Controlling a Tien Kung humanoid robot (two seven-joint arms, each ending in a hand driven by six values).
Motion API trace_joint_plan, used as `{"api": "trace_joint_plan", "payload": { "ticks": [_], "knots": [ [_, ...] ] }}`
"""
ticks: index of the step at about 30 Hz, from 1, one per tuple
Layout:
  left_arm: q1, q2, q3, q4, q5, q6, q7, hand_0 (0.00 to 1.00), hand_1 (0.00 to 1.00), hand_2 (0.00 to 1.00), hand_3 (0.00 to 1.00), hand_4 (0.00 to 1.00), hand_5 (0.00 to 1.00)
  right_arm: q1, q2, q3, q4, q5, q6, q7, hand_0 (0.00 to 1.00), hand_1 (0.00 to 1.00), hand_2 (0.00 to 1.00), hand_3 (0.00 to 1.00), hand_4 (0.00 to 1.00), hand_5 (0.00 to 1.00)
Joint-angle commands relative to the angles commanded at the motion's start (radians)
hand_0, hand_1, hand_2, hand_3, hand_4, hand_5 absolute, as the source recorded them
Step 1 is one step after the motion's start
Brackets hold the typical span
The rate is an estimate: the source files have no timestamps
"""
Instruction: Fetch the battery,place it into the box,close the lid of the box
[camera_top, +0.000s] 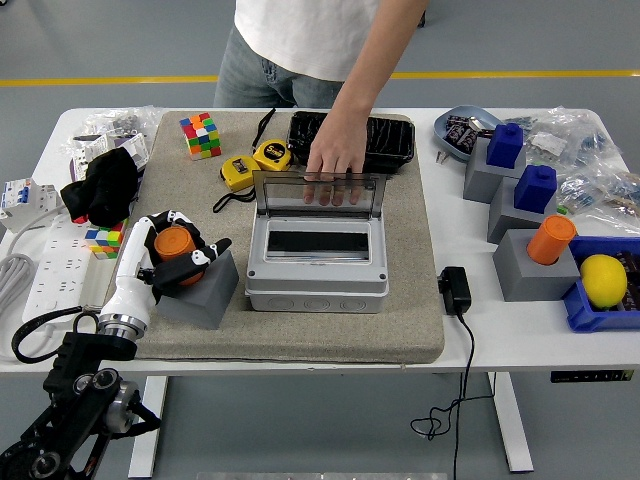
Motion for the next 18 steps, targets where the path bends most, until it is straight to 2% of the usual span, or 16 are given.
{"api": "trace_joint_plan", "payload": {
  "ticks": [5,6,11,18],
  "knots": [
    [-0.001,0.001,0.003,0.002,0.000,0.016,-0.005,0.071,0.088,0.112,0.104,0.998,0.002,-0.001,0.000,0.000,0.000,0.001,0.000,0.000,0.752,0.700,0.716,0.753,0.998,0.982],
    [-0.001,0.001,0.004,0.002,0.000,0.018,-0.005,0.040,0.044,0.079,0.058,0.998,0.002,-0.001,0.000,-0.001,0.000,0.001,0.000,0.000,0.752,0.700,0.716,0.753,0.998,0.982],
    [-0.001,0.002,0.008,0.001,-0.003,0.028,-0.011,0.040,0.044,0.079,0.058,0.998,0.002,-0.001,0.000,-0.003,0.000,0.002,0.001,0.000,0.752,0.700,0.716,0.753,0.998,0.982],
    [-0.015,0.007,0.015,0.000,-0.029,0.067,-0.029,0.017,0.002,0.050,0.034,0.998,0.002,0.000,-0.001,-0.006,0.000,0.004,0.001,0.000,0.752,0.699,0.716,0.752,0.998,0.983]
  ]
}}
